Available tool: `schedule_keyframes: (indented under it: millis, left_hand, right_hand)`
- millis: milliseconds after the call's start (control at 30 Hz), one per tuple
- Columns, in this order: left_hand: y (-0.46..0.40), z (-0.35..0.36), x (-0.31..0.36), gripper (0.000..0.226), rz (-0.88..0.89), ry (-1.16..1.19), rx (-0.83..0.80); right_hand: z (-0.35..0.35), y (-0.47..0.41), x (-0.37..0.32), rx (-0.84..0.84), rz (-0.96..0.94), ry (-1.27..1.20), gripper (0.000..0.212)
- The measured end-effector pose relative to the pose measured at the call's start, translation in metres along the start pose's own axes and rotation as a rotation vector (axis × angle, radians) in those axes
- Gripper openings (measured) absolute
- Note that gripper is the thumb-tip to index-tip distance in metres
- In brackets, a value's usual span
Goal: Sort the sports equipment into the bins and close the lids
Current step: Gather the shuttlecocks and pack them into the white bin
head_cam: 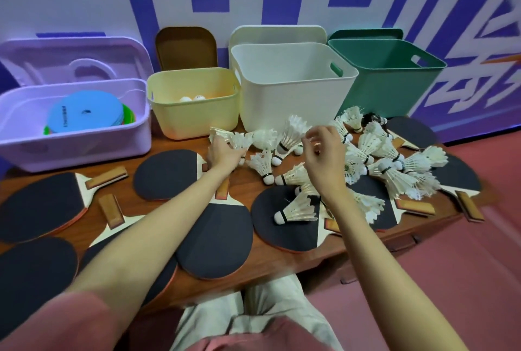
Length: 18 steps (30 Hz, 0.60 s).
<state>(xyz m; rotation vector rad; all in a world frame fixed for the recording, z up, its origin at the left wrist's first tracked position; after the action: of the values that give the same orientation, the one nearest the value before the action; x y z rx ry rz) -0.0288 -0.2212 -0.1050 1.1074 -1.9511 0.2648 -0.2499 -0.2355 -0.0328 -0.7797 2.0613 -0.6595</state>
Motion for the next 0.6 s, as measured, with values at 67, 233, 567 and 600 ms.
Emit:
schedule_keyframes:
  millis: [67,233,567,600]
  left_hand:
    - [0.006,-0.008,-0.003,0.06,0.07,0.137,0.03]
    - [0.037,-0.03,-0.014,0.048,0.342,0.16,0.049]
    - [0.114,-0.052,-0.055,0.048,0.471,0.177,-0.065]
    - [0.117,-0.053,-0.058,0.048,0.464,0.208,-0.081]
  right_hand:
    - [-0.004,0.004,-0.007,0.057,0.002,-0.051,0.004]
    - [-0.004,0.013,-0.029,0.159,-0.026,-0.186,0.005]
    - [0.02,0.057,-0.058,-0.124,-0.126,-0.31,0.003]
    - [0.019,0.061,-0.06,-0.152,-0.14,-0.325,0.005]
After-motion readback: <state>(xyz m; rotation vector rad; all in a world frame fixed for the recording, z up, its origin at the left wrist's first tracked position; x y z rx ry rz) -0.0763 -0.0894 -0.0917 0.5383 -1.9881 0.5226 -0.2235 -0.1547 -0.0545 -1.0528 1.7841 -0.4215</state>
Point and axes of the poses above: each hand's wrist, its own y-axis away from the middle knuckle, its own z-axis out of the palm, x = y × z, the point moved 3 cm from there along -y, towards the middle knuckle, and after that the axes turned 11 degrees about -z, right-handed, at the moved point
